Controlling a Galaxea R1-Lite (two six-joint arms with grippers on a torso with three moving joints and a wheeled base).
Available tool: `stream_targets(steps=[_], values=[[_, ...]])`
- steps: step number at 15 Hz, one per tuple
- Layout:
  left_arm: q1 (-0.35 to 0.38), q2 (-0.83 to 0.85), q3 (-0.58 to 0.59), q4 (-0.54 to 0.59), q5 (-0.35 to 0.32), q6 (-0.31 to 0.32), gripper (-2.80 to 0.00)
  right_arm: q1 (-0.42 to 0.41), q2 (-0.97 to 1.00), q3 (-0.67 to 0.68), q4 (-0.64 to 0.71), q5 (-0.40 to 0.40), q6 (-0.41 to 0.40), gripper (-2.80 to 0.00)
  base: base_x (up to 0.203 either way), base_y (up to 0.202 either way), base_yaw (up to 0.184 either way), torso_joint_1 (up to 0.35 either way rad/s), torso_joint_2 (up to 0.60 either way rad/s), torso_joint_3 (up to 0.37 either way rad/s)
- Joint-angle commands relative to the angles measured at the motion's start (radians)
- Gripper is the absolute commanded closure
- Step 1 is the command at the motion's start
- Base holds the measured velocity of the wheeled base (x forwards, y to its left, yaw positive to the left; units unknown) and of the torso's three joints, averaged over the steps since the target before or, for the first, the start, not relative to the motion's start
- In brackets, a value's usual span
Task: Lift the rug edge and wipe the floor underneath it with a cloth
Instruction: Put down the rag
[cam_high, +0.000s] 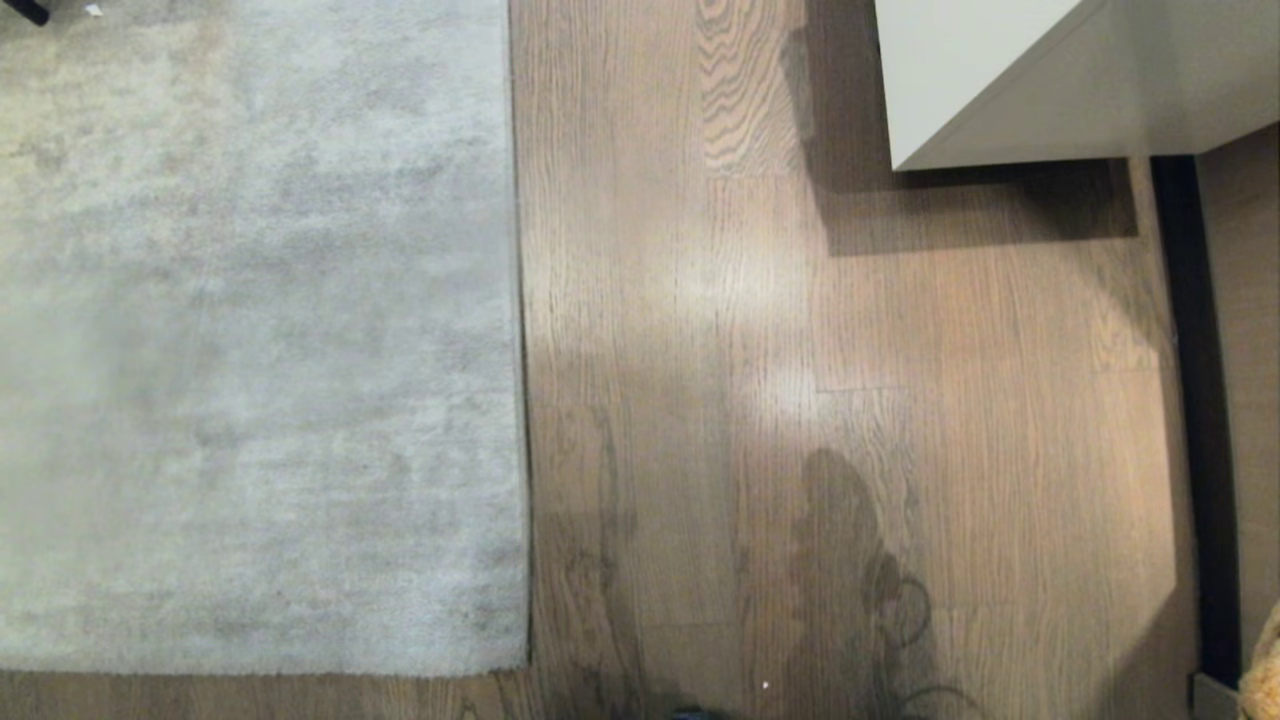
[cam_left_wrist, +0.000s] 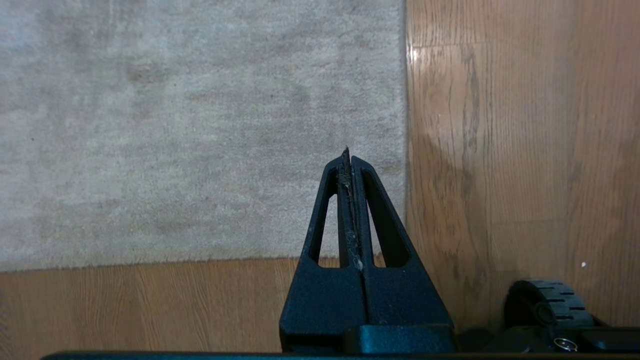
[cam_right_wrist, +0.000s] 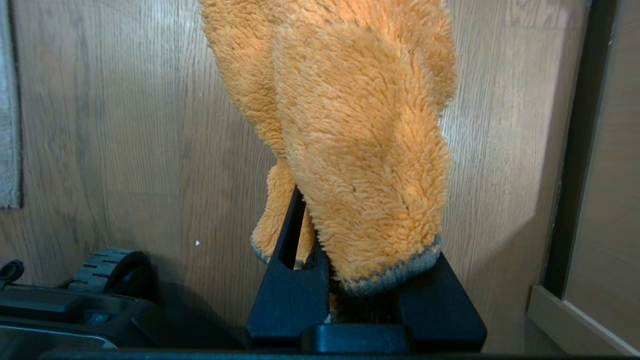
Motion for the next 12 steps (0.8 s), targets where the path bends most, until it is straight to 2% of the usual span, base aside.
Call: stream_targets(steps=[1,12], values=[[0.001,0.000,0.000,0.000,0.000,-0.001,0.00,0.001,0.001,0.000,0.000,0.001,-0.001,0.00,0.000,0.000,0.000,-0.002,0.00,-0.205],[0.001,0.000,0.000,0.000,0.000,0.001,0.00,0.001,0.001,0.000,0.000,0.001,-0.001,0.00,0.000,0.000,0.000,0.003,0.00,-0.195]])
